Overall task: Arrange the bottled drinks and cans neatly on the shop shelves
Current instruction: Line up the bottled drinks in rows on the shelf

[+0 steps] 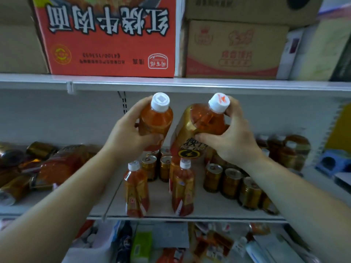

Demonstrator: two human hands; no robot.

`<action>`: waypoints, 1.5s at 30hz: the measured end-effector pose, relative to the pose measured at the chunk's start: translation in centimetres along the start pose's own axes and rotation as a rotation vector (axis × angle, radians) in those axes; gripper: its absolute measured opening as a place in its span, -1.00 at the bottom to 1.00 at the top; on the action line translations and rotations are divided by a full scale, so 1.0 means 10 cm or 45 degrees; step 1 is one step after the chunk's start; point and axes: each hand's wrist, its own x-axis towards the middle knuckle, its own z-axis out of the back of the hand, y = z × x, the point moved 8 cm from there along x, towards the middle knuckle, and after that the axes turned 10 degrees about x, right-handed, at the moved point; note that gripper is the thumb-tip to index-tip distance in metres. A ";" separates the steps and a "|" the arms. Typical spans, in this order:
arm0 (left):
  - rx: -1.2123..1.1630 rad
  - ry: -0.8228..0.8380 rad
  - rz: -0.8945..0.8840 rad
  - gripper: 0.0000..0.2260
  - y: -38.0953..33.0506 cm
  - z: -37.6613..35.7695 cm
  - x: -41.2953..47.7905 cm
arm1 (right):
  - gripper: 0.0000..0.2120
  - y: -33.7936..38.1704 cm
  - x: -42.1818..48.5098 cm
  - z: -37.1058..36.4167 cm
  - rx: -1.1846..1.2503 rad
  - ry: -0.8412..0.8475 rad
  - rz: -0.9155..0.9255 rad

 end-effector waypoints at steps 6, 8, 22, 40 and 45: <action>-0.198 -0.011 0.050 -0.32 -0.81 -0.73 -0.17 | -0.29 0.03 -0.29 1.13 -0.036 -0.010 0.000; -0.258 0.027 0.063 -0.31 -1.05 -1.08 -0.21 | -0.27 -0.05 -0.40 1.48 -0.073 -0.006 -0.051; -0.499 0.432 0.246 -0.35 -1.69 -3.37 -0.12 | -0.29 -1.25 -0.76 3.25 -0.285 -0.211 -0.423; -0.392 0.339 0.451 -0.45 -1.90 -4.70 0.49 | -0.41 -3.27 -0.58 3.97 -0.207 0.055 -0.664; -0.312 0.236 0.565 -0.52 -1.89 -4.89 0.41 | -0.47 -3.65 -0.58 3.92 -0.095 0.180 -0.684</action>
